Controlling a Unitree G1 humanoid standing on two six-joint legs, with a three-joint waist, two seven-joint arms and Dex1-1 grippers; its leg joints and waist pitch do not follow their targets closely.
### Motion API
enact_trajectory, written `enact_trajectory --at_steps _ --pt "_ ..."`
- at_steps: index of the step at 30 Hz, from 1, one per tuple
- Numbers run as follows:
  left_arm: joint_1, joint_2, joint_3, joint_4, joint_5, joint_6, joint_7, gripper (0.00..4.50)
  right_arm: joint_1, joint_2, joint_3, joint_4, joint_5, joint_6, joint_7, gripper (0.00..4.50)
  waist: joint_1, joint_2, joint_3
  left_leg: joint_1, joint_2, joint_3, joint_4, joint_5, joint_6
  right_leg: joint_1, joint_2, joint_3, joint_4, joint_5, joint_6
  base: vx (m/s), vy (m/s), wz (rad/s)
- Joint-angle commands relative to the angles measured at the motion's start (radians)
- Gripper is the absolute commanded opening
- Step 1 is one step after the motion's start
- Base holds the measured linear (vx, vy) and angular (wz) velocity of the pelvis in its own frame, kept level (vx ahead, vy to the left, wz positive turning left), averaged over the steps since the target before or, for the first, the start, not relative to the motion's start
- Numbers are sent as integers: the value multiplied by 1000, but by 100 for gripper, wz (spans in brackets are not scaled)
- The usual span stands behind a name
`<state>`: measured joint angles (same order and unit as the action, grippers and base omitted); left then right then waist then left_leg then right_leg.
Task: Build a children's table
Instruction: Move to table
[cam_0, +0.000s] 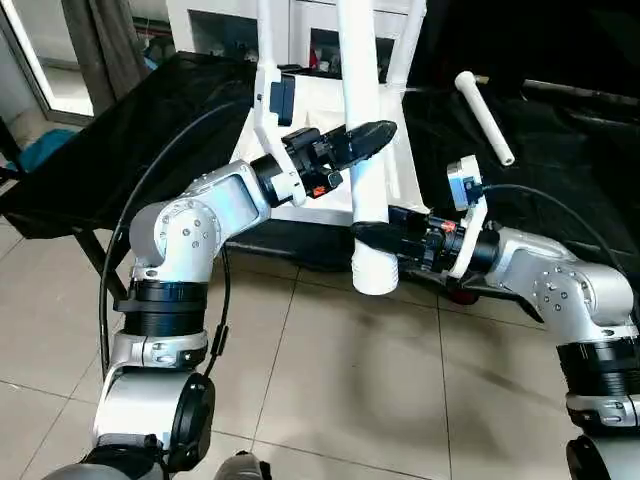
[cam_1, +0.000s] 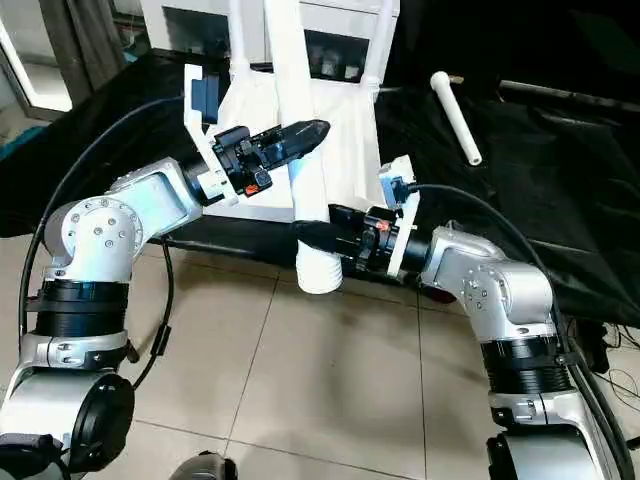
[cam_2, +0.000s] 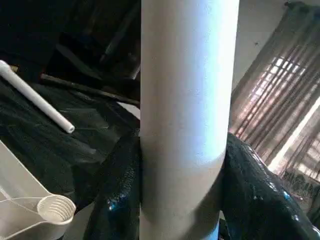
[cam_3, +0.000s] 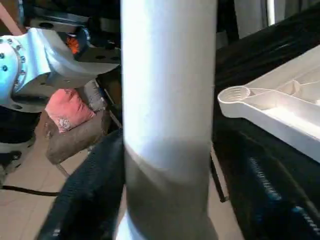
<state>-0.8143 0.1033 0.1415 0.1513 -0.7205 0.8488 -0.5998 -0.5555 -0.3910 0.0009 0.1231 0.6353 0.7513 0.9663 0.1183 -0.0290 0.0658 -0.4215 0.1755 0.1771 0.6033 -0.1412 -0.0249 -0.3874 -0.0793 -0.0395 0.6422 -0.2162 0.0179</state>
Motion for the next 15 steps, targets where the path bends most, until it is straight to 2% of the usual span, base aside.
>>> enact_trajectory --at_steps 1,8,12,13,15 --pt "-9 -14 -3 -27 -37 2 -32 185 4 -16 8 3 -19 11 -16 255 3 -12 -80 41 47 -10 -65 -155 -8 40 -65 31 -76 -69 -226 0 0 0" --pt "-10 -15 0 -18 -34 -6 -26 185 11 -10 22 2 -32 -3 -19 200 4 -13 -81 41 46 -10 -64 -143 -2 40 -64 31 -75 -53 -230 0 0 0" --pt "-6 -13 -10 -14 -9 -21 -12 185 11 1 28 12 -67 -35 -48 191 3 -12 -80 40 46 -10 -65 -150 -5 40 -65 31 -76 -65 -227 0 0 0" --pt "-10 -16 -11 1 13 -28 20 220 9 13 31 24 -95 -65 -82 191 3 -12 -80 40 47 -11 -65 -152 -6 39 -64 31 -76 -69 -225 0 0 0" --pt "-18 -25 -5 21 21 -14 59 255 6 37 46 48 -175 -162 -160 190 -1 -10 -79 41 48 -11 -67 -166 -24 35 -65 31 -78 -90 -218 0 0 0"
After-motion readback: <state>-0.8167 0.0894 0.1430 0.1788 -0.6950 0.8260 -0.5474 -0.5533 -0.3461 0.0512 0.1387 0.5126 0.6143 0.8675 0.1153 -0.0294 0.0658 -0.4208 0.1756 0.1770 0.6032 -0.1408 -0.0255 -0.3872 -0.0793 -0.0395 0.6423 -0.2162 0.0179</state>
